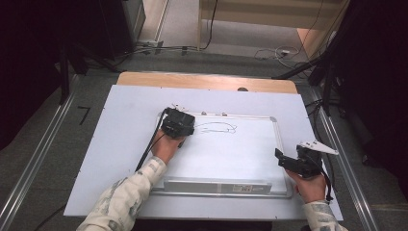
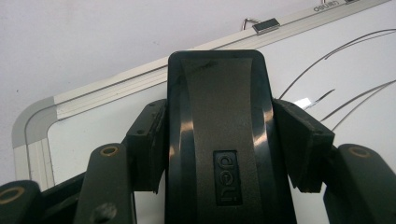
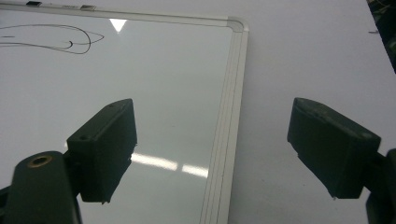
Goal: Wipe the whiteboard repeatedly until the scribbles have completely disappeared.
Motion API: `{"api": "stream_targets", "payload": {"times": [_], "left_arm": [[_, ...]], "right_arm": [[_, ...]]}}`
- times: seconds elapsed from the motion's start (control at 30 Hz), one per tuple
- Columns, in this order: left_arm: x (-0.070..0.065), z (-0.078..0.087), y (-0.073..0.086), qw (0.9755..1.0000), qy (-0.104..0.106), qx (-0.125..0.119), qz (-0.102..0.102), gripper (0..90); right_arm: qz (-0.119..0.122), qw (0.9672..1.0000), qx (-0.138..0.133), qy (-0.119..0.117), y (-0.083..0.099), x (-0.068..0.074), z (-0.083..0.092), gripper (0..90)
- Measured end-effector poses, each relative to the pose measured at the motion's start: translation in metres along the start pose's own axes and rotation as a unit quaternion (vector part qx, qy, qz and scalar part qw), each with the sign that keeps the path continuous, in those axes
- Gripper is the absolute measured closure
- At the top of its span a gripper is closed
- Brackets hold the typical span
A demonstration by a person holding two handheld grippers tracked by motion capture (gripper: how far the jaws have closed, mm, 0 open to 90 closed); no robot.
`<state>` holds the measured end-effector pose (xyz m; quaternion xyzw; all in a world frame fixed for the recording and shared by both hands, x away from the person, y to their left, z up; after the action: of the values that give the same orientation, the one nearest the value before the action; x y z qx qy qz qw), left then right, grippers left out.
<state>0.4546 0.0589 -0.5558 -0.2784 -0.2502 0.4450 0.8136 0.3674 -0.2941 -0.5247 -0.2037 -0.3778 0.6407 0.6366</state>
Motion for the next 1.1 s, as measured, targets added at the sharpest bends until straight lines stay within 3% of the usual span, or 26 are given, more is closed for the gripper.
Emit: {"api": "stream_targets", "payload": {"times": [0.3, 0.63, 0.9, 1.1], "left_arm": [[-0.016, -0.006, -0.01, 0.9996, 0.015, -0.001, -0.024, 41.2], [-0.053, -0.011, -0.025, 0.9969, 0.05, -0.009, -0.06, 41.2], [-0.067, -0.007, -0.024, 0.9951, 0.066, -0.009, -0.073, 41.2], [-0.059, -0.007, -0.022, 0.9963, 0.059, -0.003, -0.063, 41.2]], "right_arm": [[0.001, 1.0, 0.001, -0.002, -0.001, 0.002, -0.001, 14.4], [0.0, 1.0, 0.0, -0.003, 0.0, 0.001, -0.001, 14.4], [0.003, 1.0, 0.002, -0.003, -0.001, 0.003, -0.002, 14.5], [0.001, 1.0, 0.001, -0.004, -0.001, 0.002, -0.002, 14.5]]}}
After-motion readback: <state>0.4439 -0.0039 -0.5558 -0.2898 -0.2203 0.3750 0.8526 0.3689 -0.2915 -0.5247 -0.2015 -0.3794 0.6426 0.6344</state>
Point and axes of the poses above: each handheld gripper's, and its own axes: z roughly backward along the jaws, y roughly out of its underside, x roughly to its left, the point moved 10 cm from there along -z, roughly forward along the jaws, and after that the axes turned 13 degrees about -z, right-handed, at the moved point
